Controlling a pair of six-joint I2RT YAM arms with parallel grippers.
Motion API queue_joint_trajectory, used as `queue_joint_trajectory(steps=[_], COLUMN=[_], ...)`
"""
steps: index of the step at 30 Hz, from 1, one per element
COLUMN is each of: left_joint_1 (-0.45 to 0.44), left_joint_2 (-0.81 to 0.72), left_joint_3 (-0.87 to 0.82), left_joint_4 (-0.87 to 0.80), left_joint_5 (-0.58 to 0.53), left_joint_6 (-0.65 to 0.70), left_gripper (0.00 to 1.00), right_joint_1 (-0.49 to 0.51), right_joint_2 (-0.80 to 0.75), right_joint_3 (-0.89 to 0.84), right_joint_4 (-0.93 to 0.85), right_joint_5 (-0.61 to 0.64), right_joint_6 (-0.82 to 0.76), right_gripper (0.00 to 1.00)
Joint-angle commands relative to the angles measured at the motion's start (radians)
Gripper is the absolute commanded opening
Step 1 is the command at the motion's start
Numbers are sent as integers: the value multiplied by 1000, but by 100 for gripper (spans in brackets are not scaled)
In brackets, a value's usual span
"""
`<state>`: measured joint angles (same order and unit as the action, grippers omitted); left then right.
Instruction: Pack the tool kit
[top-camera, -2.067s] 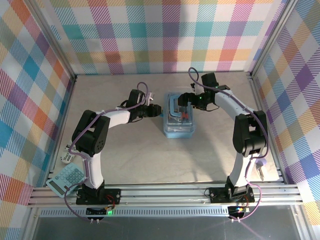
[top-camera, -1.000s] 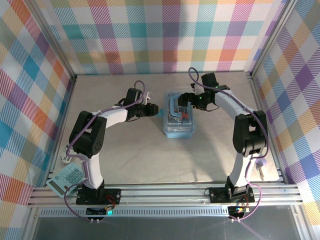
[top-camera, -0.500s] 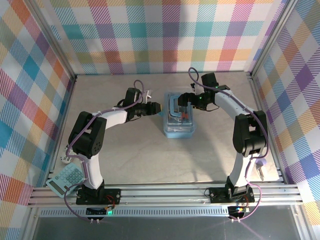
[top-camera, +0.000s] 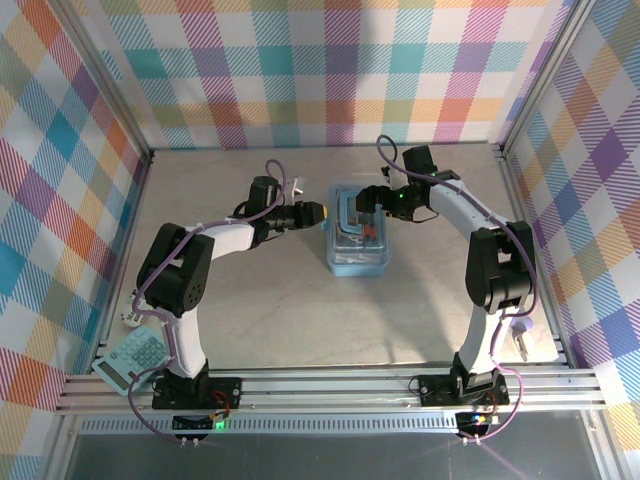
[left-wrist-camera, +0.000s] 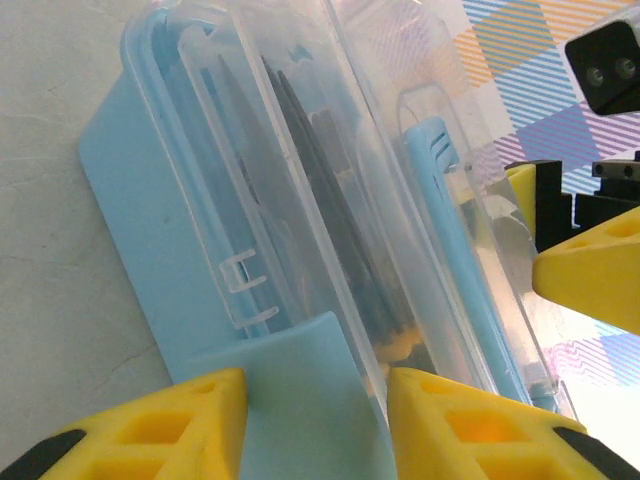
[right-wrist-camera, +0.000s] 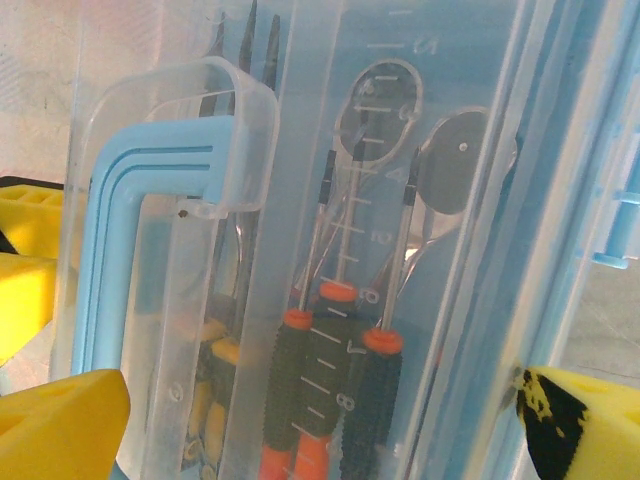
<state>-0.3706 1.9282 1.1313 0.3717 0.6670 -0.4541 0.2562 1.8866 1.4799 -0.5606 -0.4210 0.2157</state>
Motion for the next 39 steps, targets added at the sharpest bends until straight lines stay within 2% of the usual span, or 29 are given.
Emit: queue_joint_trajectory(steps=[1, 39], left_joint_1=[6, -5], left_joint_2=[-10, 74], left_joint_3=[-19, -15], left_joint_4=[85, 154], left_joint_5=[39, 49], left_joint_6=[-36, -82], left_gripper=[41, 40], right_joint_1=[-2, -3], right_joint_2=[20, 26], right_joint_3=[-12, 2], right_joint_4=[-1, -19], right_joint_5=[-35, -29], right_joint_6=[-24, -33], right_gripper=[99, 99])
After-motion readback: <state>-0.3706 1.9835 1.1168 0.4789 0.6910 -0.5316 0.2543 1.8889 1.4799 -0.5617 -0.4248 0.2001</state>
